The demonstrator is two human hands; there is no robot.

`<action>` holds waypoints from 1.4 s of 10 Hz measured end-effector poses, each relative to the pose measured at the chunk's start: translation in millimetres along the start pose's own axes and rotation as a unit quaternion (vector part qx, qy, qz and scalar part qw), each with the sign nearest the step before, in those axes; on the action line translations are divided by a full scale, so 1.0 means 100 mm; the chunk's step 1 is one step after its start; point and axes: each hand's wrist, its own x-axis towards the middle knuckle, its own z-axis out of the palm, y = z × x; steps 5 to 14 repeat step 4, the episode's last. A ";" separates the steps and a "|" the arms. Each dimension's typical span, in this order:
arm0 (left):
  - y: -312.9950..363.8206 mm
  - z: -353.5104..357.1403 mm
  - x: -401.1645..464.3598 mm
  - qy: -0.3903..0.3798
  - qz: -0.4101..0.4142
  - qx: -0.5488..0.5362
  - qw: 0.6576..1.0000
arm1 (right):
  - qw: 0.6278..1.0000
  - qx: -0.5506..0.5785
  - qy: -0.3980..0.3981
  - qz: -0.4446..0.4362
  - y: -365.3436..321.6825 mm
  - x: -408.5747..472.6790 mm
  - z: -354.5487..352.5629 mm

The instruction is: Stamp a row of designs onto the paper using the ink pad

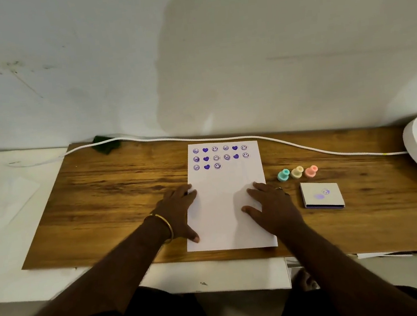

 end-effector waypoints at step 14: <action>0.13 -0.13 -0.18 0.048 -0.008 -0.018 0.999 | 0.999 -0.031 0.034 0.014 -0.06 -0.17 -0.18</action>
